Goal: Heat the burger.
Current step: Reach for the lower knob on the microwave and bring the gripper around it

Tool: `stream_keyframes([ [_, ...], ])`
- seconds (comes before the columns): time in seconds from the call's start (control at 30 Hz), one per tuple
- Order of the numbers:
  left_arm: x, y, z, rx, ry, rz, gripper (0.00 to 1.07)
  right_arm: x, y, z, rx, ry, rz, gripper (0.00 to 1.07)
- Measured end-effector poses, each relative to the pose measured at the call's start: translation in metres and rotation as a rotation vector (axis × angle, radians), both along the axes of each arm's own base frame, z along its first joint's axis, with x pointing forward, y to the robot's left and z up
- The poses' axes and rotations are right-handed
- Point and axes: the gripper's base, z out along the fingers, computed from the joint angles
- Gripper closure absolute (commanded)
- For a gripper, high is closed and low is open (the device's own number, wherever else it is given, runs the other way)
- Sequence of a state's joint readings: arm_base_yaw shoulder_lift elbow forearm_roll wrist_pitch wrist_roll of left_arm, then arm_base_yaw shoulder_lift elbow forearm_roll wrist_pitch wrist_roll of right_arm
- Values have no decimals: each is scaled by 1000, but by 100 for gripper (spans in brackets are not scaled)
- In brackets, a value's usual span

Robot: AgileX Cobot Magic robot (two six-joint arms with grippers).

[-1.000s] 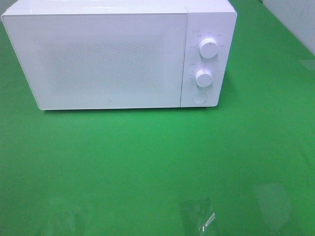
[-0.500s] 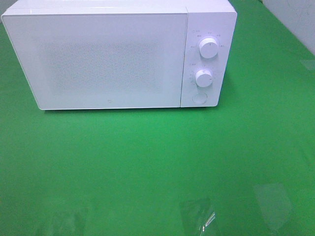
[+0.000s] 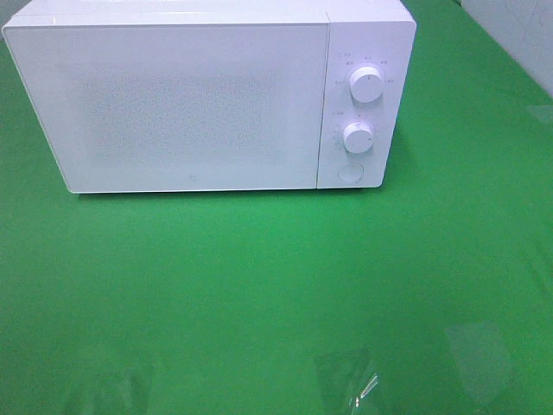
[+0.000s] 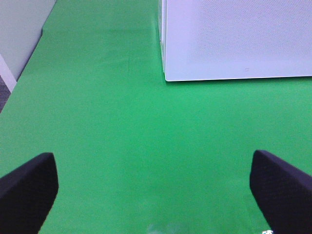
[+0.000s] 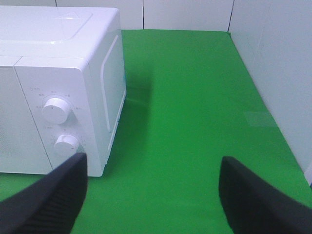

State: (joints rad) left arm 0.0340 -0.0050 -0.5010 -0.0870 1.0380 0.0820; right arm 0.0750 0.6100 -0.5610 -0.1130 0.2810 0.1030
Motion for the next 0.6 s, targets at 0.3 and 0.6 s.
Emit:
stream_keyframes([
  [0.3,0,0,0,0,0,0,6,41,5,-9,2,-33,25,29],
  [0.6,0,0,0,0,0,0,6,90,11,-38,7,-4,49,31],
])
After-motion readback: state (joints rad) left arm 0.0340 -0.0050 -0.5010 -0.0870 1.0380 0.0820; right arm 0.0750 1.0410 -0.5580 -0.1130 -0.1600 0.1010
